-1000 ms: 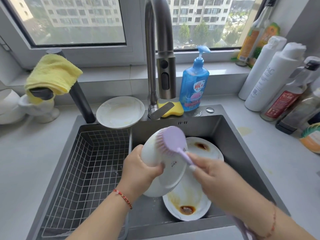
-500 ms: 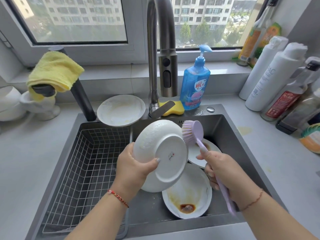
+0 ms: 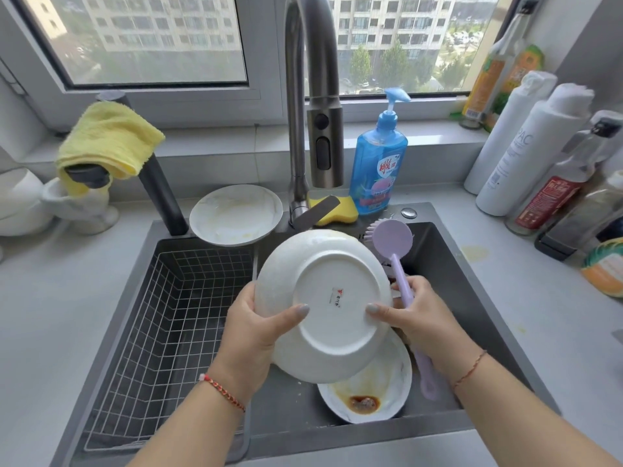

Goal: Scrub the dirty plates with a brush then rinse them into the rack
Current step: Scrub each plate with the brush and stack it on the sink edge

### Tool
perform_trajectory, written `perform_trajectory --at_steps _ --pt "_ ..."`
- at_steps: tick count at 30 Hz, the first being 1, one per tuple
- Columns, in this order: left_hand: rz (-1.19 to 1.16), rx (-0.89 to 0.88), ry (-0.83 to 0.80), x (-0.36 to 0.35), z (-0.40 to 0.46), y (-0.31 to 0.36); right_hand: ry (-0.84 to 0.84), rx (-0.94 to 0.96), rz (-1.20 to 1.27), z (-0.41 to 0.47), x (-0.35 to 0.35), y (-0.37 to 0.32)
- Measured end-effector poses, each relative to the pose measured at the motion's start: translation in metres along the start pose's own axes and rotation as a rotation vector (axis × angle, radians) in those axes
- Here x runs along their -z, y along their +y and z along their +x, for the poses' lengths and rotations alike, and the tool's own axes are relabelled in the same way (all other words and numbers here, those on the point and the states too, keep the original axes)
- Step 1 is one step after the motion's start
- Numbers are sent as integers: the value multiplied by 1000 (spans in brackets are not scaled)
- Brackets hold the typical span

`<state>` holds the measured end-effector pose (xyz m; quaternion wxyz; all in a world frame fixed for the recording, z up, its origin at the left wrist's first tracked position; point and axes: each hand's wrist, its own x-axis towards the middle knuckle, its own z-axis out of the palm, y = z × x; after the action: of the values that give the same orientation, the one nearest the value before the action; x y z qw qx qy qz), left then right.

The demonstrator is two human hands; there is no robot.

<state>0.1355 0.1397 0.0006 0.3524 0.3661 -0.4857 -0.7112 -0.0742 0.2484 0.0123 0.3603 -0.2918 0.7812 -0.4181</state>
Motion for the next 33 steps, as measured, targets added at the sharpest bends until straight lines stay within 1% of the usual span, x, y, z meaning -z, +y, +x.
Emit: perform_trajectory --at_steps 3,6,8,10,12,14,17,19,22,25,27,28,31,33 --pt "212 54 -49 5 5 9 -73 100 -275 8 16 -15" --pt "513 43 -171 3 8 18 -148 186 -528 10 20 -29" --pt "617 19 -202 -1 8 20 -155 219 -623 10 19 -35" --pt "646 -4 -165 -3 7 21 -125 230 -646 9 18 -37" --pt "673 -24 -107 -3 6 22 -51 236 -578 7 19 -36" --pt "711 -50 -47 -2 5 21 -9 223 -429 -1 23 -36" --pt "772 -104 24 0 4 19 -92 117 -52 -23 22 -40" --pt "785 -120 54 0 4 16 -130 75 65 -38 16 -46" --pt "781 -113 95 -6 5 13 -210 99 102 -59 -2 -58" --pt "727 -120 110 -12 7 7 -350 172 -14 -82 -22 -68" --pt "699 -122 113 -11 5 6 -372 184 -42 -87 -26 -73" --pt "719 -128 114 -9 5 5 -329 170 -17 -85 -23 -75" --pt "736 -151 101 -2 0 10 -98 63 90 -60 -2 -71" --pt "725 -171 92 0 -2 14 -42 -9 109 -50 8 -69"
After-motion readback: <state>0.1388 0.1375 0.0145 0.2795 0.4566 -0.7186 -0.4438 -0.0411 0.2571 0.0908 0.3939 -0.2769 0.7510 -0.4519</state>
